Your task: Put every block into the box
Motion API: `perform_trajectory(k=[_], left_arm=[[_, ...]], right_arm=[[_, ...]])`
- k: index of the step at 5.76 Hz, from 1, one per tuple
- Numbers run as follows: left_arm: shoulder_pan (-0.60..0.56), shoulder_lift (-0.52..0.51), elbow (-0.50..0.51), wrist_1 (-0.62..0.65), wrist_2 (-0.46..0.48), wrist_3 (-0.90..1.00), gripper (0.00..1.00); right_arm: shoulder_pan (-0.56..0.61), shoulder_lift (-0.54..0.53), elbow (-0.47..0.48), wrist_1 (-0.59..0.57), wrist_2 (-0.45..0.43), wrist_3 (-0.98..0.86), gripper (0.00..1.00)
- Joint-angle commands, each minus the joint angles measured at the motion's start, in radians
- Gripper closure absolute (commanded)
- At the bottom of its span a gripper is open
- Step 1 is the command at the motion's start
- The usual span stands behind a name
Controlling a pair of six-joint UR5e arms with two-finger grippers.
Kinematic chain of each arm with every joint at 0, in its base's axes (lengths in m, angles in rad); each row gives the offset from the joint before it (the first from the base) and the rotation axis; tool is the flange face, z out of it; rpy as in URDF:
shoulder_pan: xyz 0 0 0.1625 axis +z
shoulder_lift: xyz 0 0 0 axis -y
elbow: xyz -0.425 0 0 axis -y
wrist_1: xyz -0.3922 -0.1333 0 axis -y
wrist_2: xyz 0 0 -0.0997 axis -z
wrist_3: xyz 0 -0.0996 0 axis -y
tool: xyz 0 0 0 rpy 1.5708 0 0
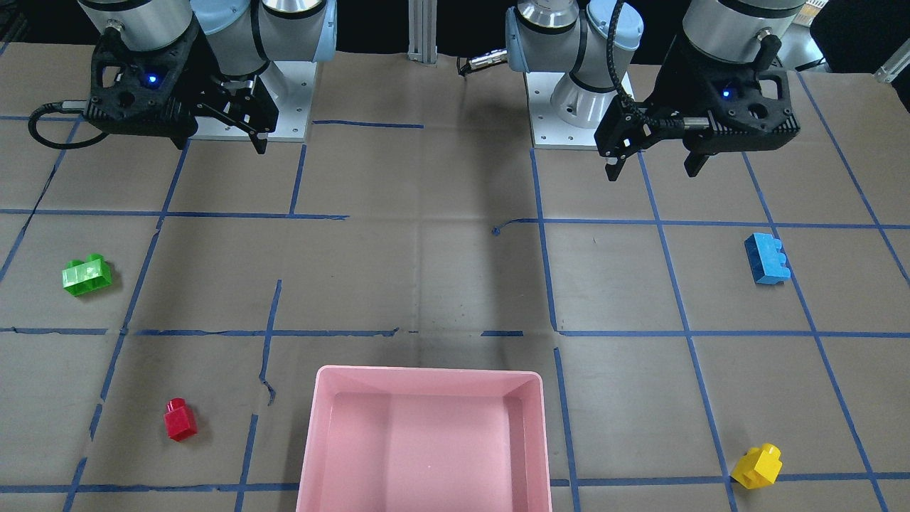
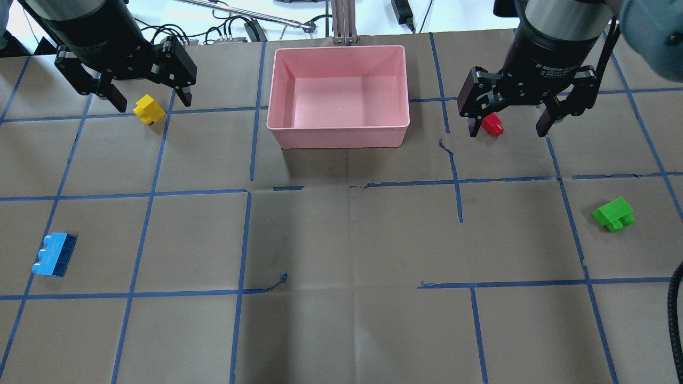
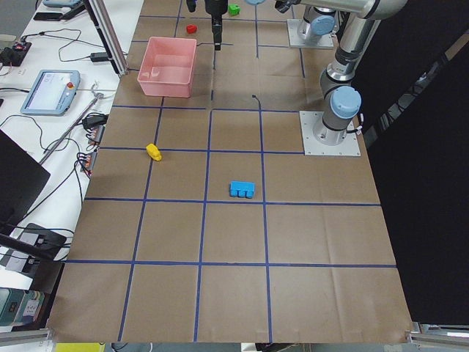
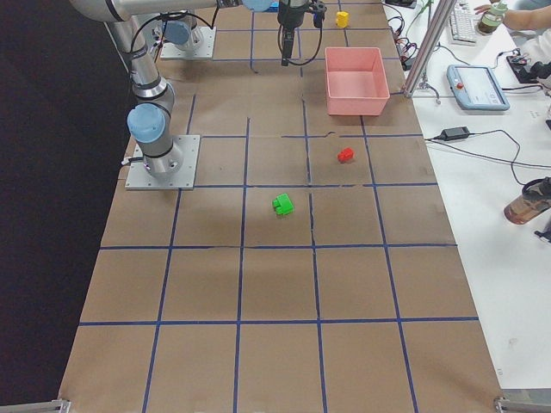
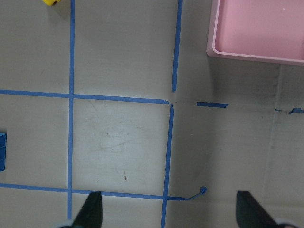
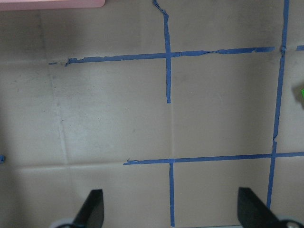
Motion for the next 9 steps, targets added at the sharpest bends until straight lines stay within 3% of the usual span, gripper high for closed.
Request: perform_trajectory(k=[1, 3, 4, 6, 7, 9], left_arm=[[0.003, -0.003, 0.000, 0.007, -0.001, 0.008, 0.01], [0.041, -0.036, -0.023, 0.041, -0.001, 0.121, 0.01], [0.109, -0.055, -0.031, 0.109, -0.005, 0.281, 0.01], [0.278, -0.188, -0.014, 0.204, -0.010, 0.538, 0.01], [0.288, -0.260, 0.020, 0.240, -0.001, 0.552, 0.01], [0.303, -0.427, 0.197, 0.258, -0.011, 0.677, 0.01]], right_arm=[[-0.003, 0.002, 0.002, 0.000, -0.002, -0.002, 0.00], [-0.064, 0.003, 0.003, -0.002, -0.008, -0.154, 0.00], [-0.157, 0.003, 0.018, 0.002, -0.020, -0.323, 0.00], [-0.419, 0.003, 0.079, -0.056, -0.054, -0.745, 0.00], [-0.543, 0.005, 0.137, -0.124, -0.056, -0.955, 0.00], [-0.690, 0.020, 0.347, -0.432, -0.053, -1.202, 0.00]])
